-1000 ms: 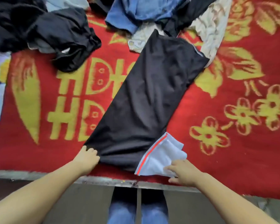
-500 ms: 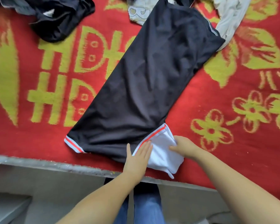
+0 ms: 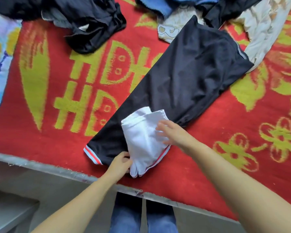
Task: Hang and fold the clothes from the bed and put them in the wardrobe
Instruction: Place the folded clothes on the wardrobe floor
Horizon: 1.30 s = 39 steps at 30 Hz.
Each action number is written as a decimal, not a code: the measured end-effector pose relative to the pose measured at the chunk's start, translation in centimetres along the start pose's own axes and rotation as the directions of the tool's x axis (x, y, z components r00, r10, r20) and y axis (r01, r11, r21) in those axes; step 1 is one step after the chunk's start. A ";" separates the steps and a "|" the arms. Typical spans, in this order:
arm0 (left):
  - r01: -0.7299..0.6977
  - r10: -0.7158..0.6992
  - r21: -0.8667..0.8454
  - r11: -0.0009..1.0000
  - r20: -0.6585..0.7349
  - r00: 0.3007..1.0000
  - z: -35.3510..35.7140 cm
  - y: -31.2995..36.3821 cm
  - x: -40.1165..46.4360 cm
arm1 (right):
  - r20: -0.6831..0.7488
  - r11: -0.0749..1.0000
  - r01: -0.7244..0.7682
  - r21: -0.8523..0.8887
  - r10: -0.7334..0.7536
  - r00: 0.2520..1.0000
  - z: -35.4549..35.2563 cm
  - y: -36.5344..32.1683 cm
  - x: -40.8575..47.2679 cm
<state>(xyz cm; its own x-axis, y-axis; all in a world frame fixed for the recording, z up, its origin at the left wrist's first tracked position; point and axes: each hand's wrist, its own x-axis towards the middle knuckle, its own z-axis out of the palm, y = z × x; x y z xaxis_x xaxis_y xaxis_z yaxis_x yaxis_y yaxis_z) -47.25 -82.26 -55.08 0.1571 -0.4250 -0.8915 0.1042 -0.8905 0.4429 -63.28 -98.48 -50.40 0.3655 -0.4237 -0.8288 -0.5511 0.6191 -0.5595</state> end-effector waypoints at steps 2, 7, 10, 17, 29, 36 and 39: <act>-0.116 0.145 0.196 0.974 -0.141 0.979 -2.3 -0.5 -0.1 | 0.042 0.772 0.233 -0.591 -0.260 0.965 2.5 1.7 1.2; -0.360 0.724 0.882 0.305 0.031 0.689 -8.9 0.9 2.1 | 0.344 0.108 0.378 -0.920 -0.242 0.907 7.4 8.4 1.4; -0.332 0.560 0.866 -0.374 0.496 0.664 -13.3 1.7 5.1 | 0.304 -0.042 0.301 -0.953 -0.145 0.942 9.3 9.6 1.7; -0.412 0.247 0.459 -0.787 0.847 0.471 -16.8 4.9 10.1 | 0.397 -0.125 0.386 -0.914 -0.083 0.914 9.1 9.4 2.2; -0.689 0.187 0.699 -0.192 0.715 0.674 -11.1 9.6 6.3 | 0.300 0.486 0.421 -0.766 -0.308 0.903 7.1 8.5 0.7; -0.397 0.112 0.700 0.594 0.416 0.902 -7.4 10.6 3.3 | 0.149 0.980 0.145 0.136 -0.165 0.975 0.1 8.6 -3.7; -0.336 0.243 0.528 0.780 0.238 0.940 -5.3 11.6 4.4 | -0.171 0.925 0.085 0.371 -0.022 0.985 -2.0 10.3 -2.3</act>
<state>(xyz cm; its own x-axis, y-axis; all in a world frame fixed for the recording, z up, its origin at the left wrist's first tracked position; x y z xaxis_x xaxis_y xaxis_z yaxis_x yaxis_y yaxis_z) -40.18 -93.61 -53.42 -0.0606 -0.6551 -0.7531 -0.4896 -0.6380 0.5943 -71.26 -92.45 -54.22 0.2436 -0.5443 -0.8027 -0.2001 0.7816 -0.5908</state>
